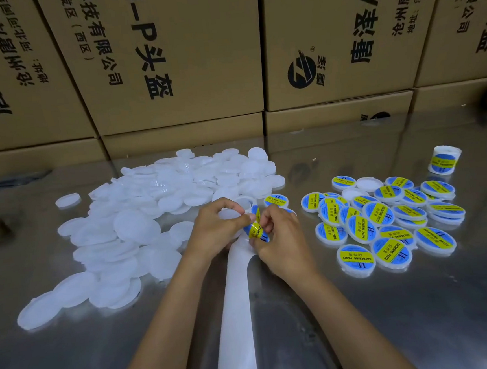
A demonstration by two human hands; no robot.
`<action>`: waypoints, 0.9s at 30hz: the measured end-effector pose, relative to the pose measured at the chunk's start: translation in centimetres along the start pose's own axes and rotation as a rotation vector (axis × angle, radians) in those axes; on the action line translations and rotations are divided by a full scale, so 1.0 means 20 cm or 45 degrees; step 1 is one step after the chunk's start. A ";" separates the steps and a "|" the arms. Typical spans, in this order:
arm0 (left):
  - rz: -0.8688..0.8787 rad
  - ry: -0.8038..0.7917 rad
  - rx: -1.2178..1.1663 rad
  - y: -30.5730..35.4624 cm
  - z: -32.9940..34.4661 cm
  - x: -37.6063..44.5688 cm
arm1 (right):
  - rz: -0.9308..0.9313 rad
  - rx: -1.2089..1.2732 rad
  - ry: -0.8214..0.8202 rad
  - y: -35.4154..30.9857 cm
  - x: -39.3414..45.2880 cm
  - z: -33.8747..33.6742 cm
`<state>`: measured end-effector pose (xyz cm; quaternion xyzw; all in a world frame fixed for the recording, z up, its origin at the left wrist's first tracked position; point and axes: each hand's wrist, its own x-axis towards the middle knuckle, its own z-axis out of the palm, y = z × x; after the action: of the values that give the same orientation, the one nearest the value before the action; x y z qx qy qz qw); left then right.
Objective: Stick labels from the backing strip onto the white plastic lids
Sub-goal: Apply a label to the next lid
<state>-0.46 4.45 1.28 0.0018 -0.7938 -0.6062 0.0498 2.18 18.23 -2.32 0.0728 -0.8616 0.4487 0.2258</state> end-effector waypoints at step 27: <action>-0.015 0.020 0.029 0.01 -0.02 -0.02 | 0.447 1.111 -0.604 -0.11 0.03 -0.24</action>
<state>-0.01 4.09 1.61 0.0116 -0.8001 -0.5975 0.0524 3.94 20.80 1.97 0.1140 -0.6214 0.7680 -0.1053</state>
